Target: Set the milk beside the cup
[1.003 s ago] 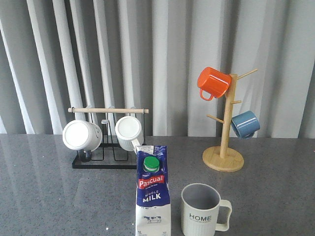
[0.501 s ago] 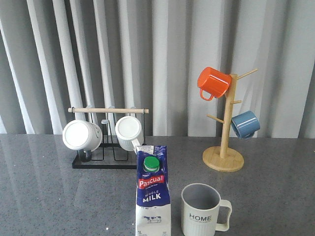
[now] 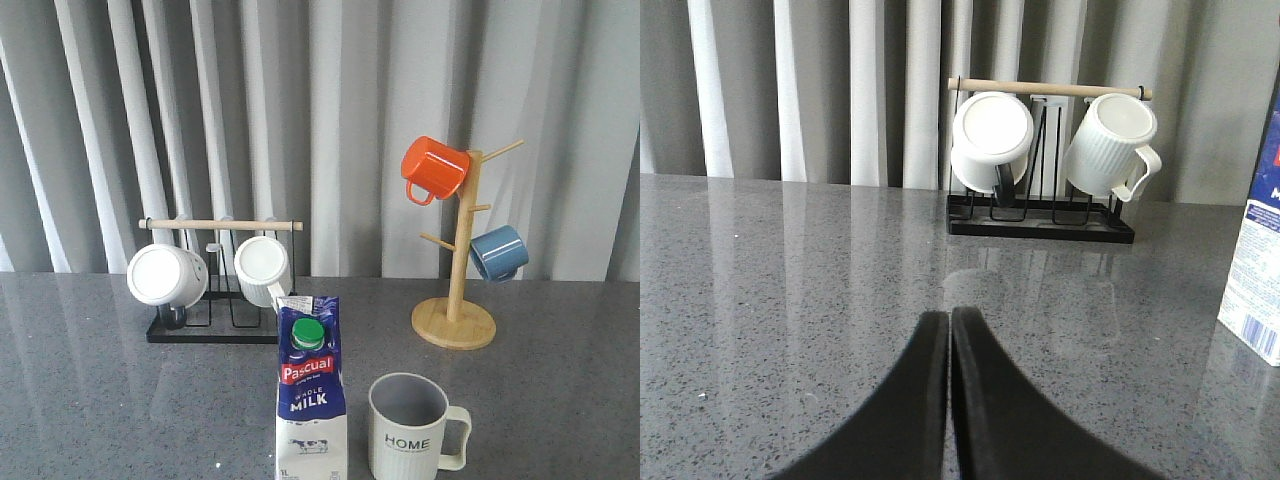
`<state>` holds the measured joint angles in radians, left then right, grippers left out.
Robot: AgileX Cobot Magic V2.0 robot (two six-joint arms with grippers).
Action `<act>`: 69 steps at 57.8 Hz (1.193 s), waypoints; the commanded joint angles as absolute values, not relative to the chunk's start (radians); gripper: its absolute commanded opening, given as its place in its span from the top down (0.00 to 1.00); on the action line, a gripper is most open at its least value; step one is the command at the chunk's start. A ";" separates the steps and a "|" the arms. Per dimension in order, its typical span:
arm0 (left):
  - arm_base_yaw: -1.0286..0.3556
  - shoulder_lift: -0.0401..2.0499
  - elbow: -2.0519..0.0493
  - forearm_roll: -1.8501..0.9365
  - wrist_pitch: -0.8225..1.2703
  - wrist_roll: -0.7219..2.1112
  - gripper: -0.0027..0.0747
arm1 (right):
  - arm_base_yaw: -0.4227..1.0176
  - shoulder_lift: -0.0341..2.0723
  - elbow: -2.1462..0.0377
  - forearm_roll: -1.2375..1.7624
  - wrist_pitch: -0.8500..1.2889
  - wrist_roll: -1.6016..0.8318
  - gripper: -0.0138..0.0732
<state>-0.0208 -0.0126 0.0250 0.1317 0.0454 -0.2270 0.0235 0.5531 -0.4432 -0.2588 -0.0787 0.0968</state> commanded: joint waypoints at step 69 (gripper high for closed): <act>-0.022 -0.021 0.002 0.124 -0.026 -0.231 0.97 | 0.018 -0.023 0.036 -0.038 -0.036 -0.028 0.85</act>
